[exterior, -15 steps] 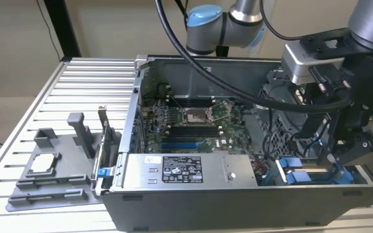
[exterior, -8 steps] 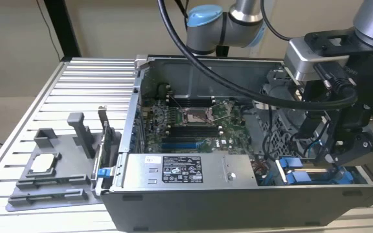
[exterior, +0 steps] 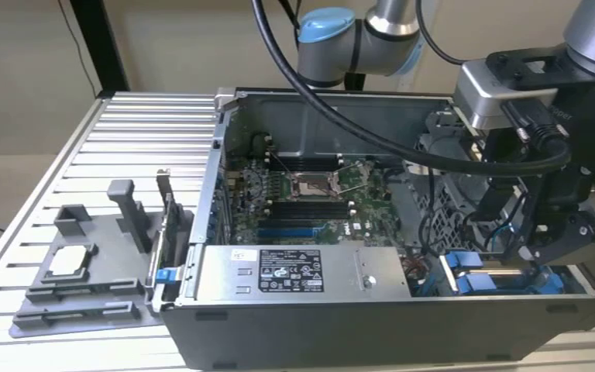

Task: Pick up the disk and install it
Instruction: 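Insert the first disk wire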

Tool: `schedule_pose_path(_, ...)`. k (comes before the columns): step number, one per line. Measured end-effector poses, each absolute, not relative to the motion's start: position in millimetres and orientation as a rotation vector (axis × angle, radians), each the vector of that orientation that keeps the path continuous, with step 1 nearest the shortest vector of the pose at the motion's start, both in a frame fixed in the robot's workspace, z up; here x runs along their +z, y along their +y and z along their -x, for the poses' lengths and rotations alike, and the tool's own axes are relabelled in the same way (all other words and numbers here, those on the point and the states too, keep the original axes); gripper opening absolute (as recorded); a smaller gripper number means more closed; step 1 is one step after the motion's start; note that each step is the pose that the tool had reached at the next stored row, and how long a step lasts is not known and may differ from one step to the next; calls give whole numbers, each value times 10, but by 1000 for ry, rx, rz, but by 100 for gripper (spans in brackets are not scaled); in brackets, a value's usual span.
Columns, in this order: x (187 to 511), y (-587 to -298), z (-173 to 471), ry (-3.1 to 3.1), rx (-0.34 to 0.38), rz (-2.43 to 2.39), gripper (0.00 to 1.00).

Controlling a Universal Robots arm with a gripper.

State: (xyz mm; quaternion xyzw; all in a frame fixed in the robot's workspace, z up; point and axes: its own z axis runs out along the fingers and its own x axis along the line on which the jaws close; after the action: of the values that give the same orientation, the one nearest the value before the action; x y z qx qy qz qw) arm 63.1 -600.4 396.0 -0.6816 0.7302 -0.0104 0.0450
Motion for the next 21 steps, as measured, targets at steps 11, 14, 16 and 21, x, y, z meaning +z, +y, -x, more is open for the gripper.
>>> schedule_pose_path(11,3927,-5795,-664,2226,-4,2080,100)
schedule_pose_path(14,3924,-5794,-663,2200,58,2051,100)
schedule_pose_path(16,3922,-5799,-663,2186,89,2036,100)
schedule_pose_path(21,3902,-5826,-664,2200,88,2019,100)
